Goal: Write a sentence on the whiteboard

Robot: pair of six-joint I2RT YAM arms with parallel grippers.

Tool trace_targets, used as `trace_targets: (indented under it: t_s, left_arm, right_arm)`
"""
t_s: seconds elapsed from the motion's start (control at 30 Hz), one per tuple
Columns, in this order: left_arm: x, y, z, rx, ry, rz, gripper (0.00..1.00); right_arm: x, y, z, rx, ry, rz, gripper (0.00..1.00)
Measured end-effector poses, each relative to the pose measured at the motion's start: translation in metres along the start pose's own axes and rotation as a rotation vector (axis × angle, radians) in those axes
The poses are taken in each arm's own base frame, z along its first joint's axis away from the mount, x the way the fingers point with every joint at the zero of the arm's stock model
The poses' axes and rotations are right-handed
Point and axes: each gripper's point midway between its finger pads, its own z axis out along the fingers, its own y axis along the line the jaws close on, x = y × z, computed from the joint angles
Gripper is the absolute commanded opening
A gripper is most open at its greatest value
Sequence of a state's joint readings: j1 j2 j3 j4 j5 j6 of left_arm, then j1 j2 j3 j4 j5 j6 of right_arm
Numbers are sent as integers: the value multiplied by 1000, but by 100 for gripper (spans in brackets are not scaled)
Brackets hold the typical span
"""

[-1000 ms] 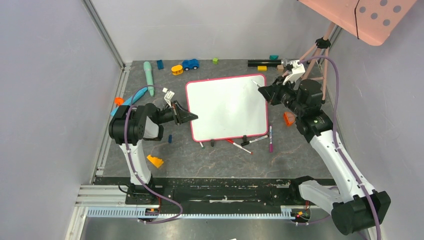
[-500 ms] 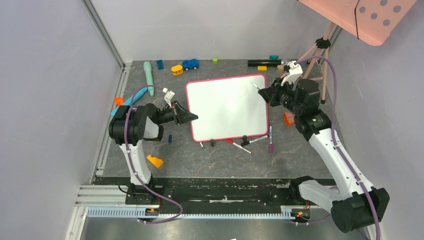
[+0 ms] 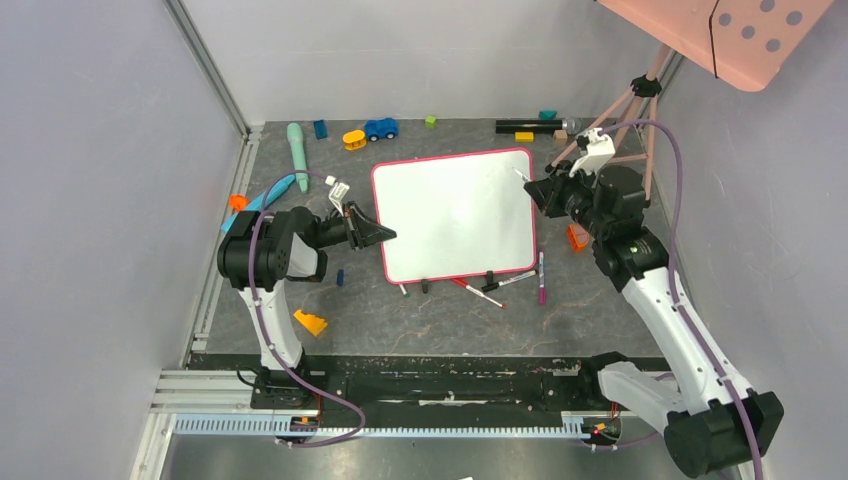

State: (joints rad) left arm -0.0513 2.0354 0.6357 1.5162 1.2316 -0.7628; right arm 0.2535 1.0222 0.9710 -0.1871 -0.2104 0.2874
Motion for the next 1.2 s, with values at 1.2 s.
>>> trace_targets:
  t_s: [1.2]
  left_arm:
    - [1, 0, 1, 9, 7, 4, 2]
  right_arm:
    - [31, 34, 10, -30, 44, -57, 0]
